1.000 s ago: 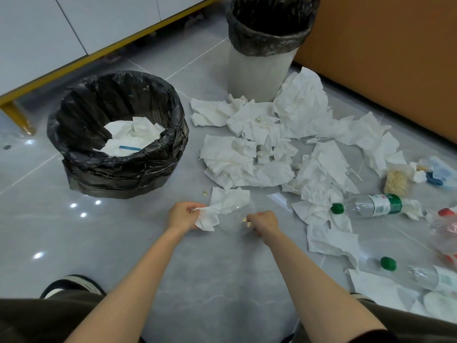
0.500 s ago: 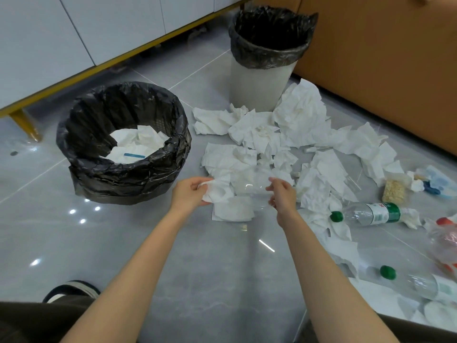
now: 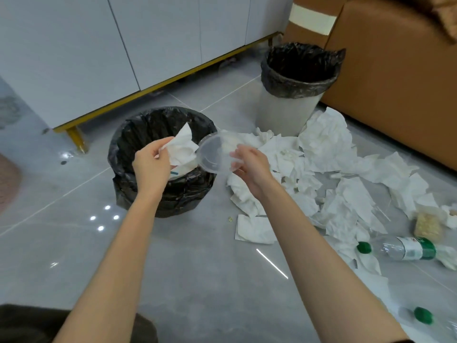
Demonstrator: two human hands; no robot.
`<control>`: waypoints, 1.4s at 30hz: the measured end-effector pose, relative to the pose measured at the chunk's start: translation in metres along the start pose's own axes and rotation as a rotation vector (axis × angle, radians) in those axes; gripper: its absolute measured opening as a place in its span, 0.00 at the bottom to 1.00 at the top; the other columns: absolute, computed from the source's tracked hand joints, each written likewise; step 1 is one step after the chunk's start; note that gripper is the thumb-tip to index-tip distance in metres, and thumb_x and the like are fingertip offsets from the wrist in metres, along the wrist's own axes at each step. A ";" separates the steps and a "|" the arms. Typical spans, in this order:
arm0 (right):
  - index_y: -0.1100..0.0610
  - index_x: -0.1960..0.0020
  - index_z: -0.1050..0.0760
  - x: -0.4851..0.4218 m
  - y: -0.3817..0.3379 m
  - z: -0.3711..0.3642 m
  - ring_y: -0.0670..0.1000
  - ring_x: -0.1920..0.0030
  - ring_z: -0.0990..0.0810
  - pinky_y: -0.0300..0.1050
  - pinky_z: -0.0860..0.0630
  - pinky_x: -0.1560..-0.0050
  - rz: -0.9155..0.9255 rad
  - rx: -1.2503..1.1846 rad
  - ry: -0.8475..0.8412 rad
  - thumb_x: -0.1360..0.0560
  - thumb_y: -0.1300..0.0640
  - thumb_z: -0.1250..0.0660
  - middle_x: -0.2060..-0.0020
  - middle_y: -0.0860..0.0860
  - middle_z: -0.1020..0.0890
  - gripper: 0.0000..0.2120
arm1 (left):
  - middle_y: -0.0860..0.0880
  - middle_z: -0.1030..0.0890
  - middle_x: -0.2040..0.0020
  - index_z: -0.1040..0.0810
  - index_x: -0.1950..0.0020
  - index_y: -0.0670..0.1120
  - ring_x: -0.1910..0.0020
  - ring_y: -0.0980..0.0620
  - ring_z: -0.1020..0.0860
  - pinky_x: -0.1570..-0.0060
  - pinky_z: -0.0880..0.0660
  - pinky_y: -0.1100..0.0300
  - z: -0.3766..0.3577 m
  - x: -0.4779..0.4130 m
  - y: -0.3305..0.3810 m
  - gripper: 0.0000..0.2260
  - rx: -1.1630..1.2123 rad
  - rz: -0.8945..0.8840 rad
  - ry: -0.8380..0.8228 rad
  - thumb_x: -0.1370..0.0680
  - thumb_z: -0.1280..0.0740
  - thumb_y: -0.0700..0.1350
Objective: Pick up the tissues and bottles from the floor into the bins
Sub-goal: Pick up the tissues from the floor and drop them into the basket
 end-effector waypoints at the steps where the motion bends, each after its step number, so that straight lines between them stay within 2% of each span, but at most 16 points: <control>1: 0.58 0.51 0.27 -0.003 -0.002 -0.011 0.50 0.65 0.24 0.41 0.23 0.58 -0.003 0.019 -0.040 0.22 0.62 0.39 0.58 0.55 0.22 0.03 | 0.51 0.21 0.41 0.23 0.36 0.50 0.41 0.53 0.24 0.47 0.23 0.61 0.004 -0.003 -0.004 0.16 -0.043 0.002 -0.005 0.20 0.42 0.38; 3: 0.62 0.39 0.27 -0.010 -0.004 -0.030 0.52 0.58 0.18 0.41 0.20 0.54 -0.006 0.105 -0.117 0.23 0.63 0.37 0.52 0.56 0.20 0.12 | 0.48 0.27 0.32 0.31 0.28 0.47 0.35 0.51 0.29 0.43 0.32 0.63 0.008 -0.005 -0.009 0.20 -0.132 0.022 -0.080 0.19 0.45 0.37; 5: 0.63 0.28 0.36 -0.013 -0.001 -0.041 0.52 0.51 0.18 0.40 0.20 0.50 0.010 0.220 -0.165 0.23 0.63 0.36 0.40 0.58 0.23 0.24 | 0.46 0.33 0.27 0.39 0.25 0.46 0.30 0.49 0.34 0.39 0.36 0.62 0.006 -0.003 -0.012 0.21 -0.204 0.009 -0.161 0.18 0.46 0.39; 7: 0.64 0.26 0.41 -0.008 0.002 -0.044 0.51 0.49 0.19 0.41 0.22 0.46 0.071 0.277 -0.165 0.22 0.63 0.39 0.36 0.58 0.26 0.26 | 0.47 0.36 0.26 0.41 0.24 0.46 0.28 0.49 0.37 0.35 0.39 0.61 0.003 0.000 -0.010 0.21 -0.255 -0.028 -0.199 0.18 0.46 0.41; 10: 0.61 0.33 0.29 -0.005 0.002 -0.031 0.50 0.55 0.19 0.41 0.20 0.50 0.247 0.333 -0.033 0.21 0.63 0.40 0.44 0.55 0.22 0.17 | 0.49 0.34 0.26 0.38 0.25 0.47 0.28 0.51 0.36 0.34 0.40 0.62 -0.007 0.005 0.003 0.21 -0.258 -0.114 -0.213 0.18 0.44 0.42; 12: 0.60 0.38 0.25 -0.005 0.006 -0.015 0.49 0.57 0.19 0.41 0.19 0.52 0.271 0.343 0.038 0.21 0.62 0.39 0.47 0.55 0.20 0.13 | 0.50 0.30 0.30 0.34 0.27 0.47 0.32 0.53 0.31 0.35 0.36 0.63 -0.015 0.009 0.011 0.19 -0.228 -0.168 -0.200 0.18 0.42 0.42; 15: 0.59 0.40 0.25 -0.009 0.019 0.021 0.48 0.58 0.19 0.43 0.20 0.51 0.197 0.354 0.110 0.21 0.60 0.38 0.48 0.54 0.21 0.11 | 0.53 0.24 0.39 0.30 0.31 0.47 0.45 0.59 0.27 0.50 0.33 0.77 -0.034 0.019 0.018 0.16 -0.153 -0.214 -0.213 0.19 0.42 0.40; 20: 0.60 0.38 0.24 -0.011 0.063 0.098 0.50 0.54 0.22 0.47 0.22 0.46 -0.030 0.471 0.252 0.24 0.63 0.39 0.49 0.52 0.21 0.15 | 0.53 0.21 0.48 0.26 0.35 0.47 0.55 0.58 0.24 0.53 0.28 0.69 -0.079 0.053 0.014 0.15 -0.109 -0.246 -0.420 0.20 0.41 0.39; 22: 0.60 0.38 0.24 -0.007 0.086 0.120 0.51 0.50 0.22 0.50 0.23 0.42 -0.109 0.552 0.286 0.25 0.63 0.39 0.47 0.53 0.21 0.16 | 0.52 0.21 0.47 0.26 0.36 0.48 0.54 0.55 0.22 0.52 0.28 0.67 -0.097 0.068 -0.006 0.15 -0.170 -0.206 -0.531 0.21 0.40 0.39; 25: 0.59 0.39 0.25 0.004 0.119 0.137 0.53 0.45 0.24 0.43 0.27 0.46 -0.150 0.702 0.263 0.25 0.63 0.38 0.42 0.55 0.22 0.16 | 0.47 0.20 0.43 0.26 0.36 0.47 0.51 0.50 0.21 0.49 0.25 0.59 -0.115 0.087 -0.049 0.14 -0.263 -0.090 -0.657 0.21 0.39 0.39; 28: 0.58 0.34 0.28 0.012 0.152 0.140 0.55 0.37 0.28 0.41 0.33 0.41 -0.138 0.947 0.092 0.25 0.63 0.36 0.35 0.56 0.27 0.19 | 0.45 0.21 0.41 0.26 0.35 0.44 0.46 0.47 0.21 0.49 0.30 0.63 -0.119 0.103 -0.093 0.15 -0.387 0.043 -0.719 0.21 0.39 0.38; 31: 0.56 0.30 0.31 0.017 0.177 0.139 0.56 0.30 0.38 0.41 0.40 0.33 -0.068 1.224 -0.040 0.23 0.62 0.40 0.28 0.54 0.35 0.21 | 0.42 0.23 0.37 0.28 0.33 0.43 0.42 0.44 0.23 0.42 0.29 0.58 -0.114 0.115 -0.127 0.17 -0.487 0.118 -0.767 0.22 0.38 0.38; 33: 0.55 0.32 0.29 0.019 0.185 0.136 0.56 0.31 0.39 0.42 0.39 0.33 -0.004 1.327 -0.052 0.23 0.63 0.42 0.29 0.52 0.35 0.20 | 0.42 0.25 0.36 0.29 0.31 0.44 0.38 0.44 0.26 0.37 0.31 0.56 -0.111 0.120 -0.141 0.19 -0.558 0.085 -0.792 0.23 0.37 0.38; 36: 0.54 0.38 0.23 0.020 0.187 0.128 0.55 0.35 0.35 0.44 0.35 0.36 0.082 1.362 -0.085 0.24 0.62 0.42 0.34 0.50 0.27 0.17 | 0.46 0.30 0.31 0.30 0.30 0.46 0.33 0.46 0.31 0.34 0.38 0.59 -0.113 0.126 -0.148 0.21 -0.666 -0.036 -0.808 0.23 0.35 0.39; 39: 0.53 0.42 0.21 0.018 0.176 0.125 0.54 0.37 0.31 0.46 0.35 0.39 0.102 1.310 -0.064 0.25 0.63 0.41 0.41 0.49 0.21 0.16 | 0.51 0.42 0.24 0.33 0.28 0.52 0.29 0.46 0.40 0.32 0.39 0.57 -0.119 0.134 -0.147 0.23 -0.831 -0.174 -0.795 0.23 0.35 0.44; 42: 0.54 0.42 0.22 0.007 0.156 0.133 0.55 0.38 0.30 0.47 0.33 0.41 0.210 1.291 0.075 0.28 0.66 0.40 0.41 0.51 0.22 0.18 | 0.54 0.54 0.22 0.37 0.27 0.55 0.27 0.44 0.48 0.31 0.41 0.53 -0.125 0.139 -0.143 0.25 -0.964 -0.261 -0.799 0.22 0.36 0.48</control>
Point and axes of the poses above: each hand's wrist, its own x-axis away from the middle knuckle, its own z-axis out of the back of the hand, y = z × x, the point moved 2 cm from there along -x, towards the middle knuckle
